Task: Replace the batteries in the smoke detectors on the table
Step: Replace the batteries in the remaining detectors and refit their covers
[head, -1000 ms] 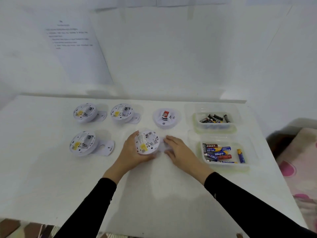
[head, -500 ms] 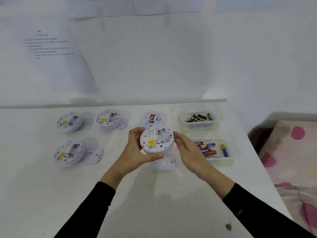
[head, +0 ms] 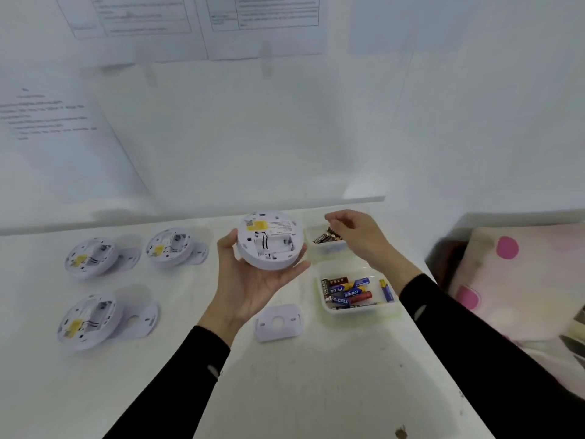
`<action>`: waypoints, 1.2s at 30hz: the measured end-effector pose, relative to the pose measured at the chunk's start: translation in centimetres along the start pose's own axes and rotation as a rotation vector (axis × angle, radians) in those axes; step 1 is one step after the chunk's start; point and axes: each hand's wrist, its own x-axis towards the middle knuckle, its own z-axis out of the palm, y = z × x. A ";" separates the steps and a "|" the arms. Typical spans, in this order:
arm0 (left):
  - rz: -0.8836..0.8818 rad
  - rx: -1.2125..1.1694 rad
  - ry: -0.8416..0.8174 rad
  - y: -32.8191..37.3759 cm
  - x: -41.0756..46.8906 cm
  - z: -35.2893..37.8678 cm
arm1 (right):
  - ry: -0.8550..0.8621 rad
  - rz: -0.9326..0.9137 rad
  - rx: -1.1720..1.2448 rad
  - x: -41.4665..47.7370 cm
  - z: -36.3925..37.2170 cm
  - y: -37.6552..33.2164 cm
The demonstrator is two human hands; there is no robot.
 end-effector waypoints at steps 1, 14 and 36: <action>-0.015 -0.005 0.015 0.0 0.4 0.1 | -0.042 0.002 -0.102 1.3 -0.1 0.5; -0.073 0.016 0.045 0.2 2.9 -0.4 | -0.259 0.017 -0.847 9.1 2.2 3.8; 0.020 -0.050 0.023 0.5 3.2 -2.1 | -0.014 -0.070 -0.144 6.7 0.7 2.1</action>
